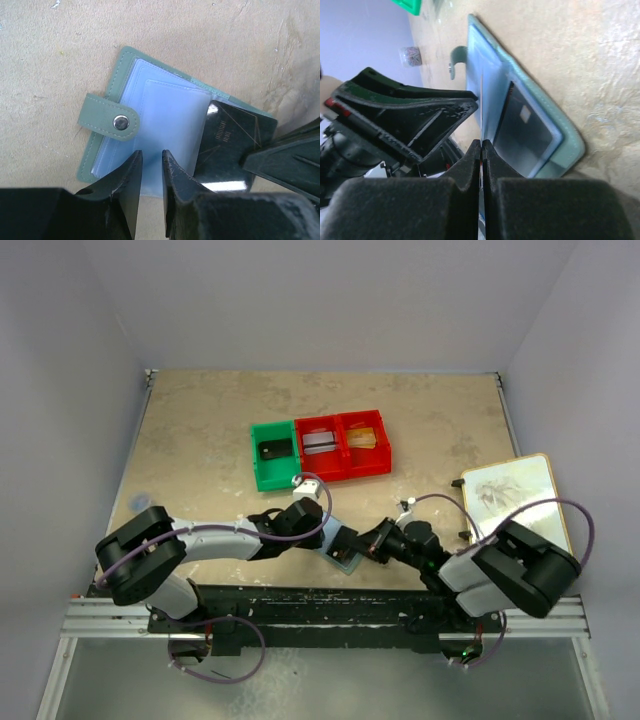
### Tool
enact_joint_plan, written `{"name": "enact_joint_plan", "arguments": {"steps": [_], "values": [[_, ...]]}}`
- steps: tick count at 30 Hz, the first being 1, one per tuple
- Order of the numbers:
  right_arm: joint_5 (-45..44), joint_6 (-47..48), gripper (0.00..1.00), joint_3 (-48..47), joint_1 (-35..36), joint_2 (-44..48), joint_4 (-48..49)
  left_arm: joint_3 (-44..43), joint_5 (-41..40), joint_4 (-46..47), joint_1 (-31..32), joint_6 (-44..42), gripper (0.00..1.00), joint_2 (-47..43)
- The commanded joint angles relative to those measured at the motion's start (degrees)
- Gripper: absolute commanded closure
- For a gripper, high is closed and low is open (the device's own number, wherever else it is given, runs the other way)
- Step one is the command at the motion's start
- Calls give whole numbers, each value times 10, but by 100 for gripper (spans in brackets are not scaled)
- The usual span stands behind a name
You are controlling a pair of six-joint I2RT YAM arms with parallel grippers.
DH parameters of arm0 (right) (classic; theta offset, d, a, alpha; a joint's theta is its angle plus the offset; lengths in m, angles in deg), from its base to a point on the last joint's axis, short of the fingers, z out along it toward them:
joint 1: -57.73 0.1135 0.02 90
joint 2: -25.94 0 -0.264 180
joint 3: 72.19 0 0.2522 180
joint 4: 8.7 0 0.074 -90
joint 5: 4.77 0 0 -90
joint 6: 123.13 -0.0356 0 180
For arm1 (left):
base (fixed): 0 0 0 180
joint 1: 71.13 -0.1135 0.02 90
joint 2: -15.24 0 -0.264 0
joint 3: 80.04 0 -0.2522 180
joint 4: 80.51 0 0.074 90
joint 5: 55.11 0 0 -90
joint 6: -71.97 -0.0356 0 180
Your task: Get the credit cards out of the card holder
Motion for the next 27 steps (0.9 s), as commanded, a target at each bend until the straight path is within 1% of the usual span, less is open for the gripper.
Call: {"name": "enact_joint_plan", "arguments": {"steps": [1,4,5,8,11,14,16,19,23,27], "values": [[-16,17,100,2,4,104,-130,-12,-14,-9,-1,-5,80,-15],[-33,28,100,-9,3,200,-248,-12,-16,-9,-1,-5,80,-19],[-44,31,100,-14,3,234,-305,-11,-18,-11,-1,-4,80,-22],[-83,40,100,-30,3,341,-425,-10,-26,-13,-1,-2,80,-39],[-114,48,100,-39,3,428,-504,-12,-36,-17,-1,-2,79,-62],[-128,67,100,-46,2,481,-546,-17,-45,-30,-1,-5,78,-82],[-129,83,100,-47,2,493,-546,-21,-52,-40,-1,-7,76,-92],[-109,117,100,-47,2,484,-508,-19,-57,-41,-1,-4,73,-107],[-79,166,100,-75,2,433,-493,-15,-41,-26,-1,3,70,-110],[-58,192,100,-115,2,369,-517,-8,-35,-16,-1,14,69,-111]]}}
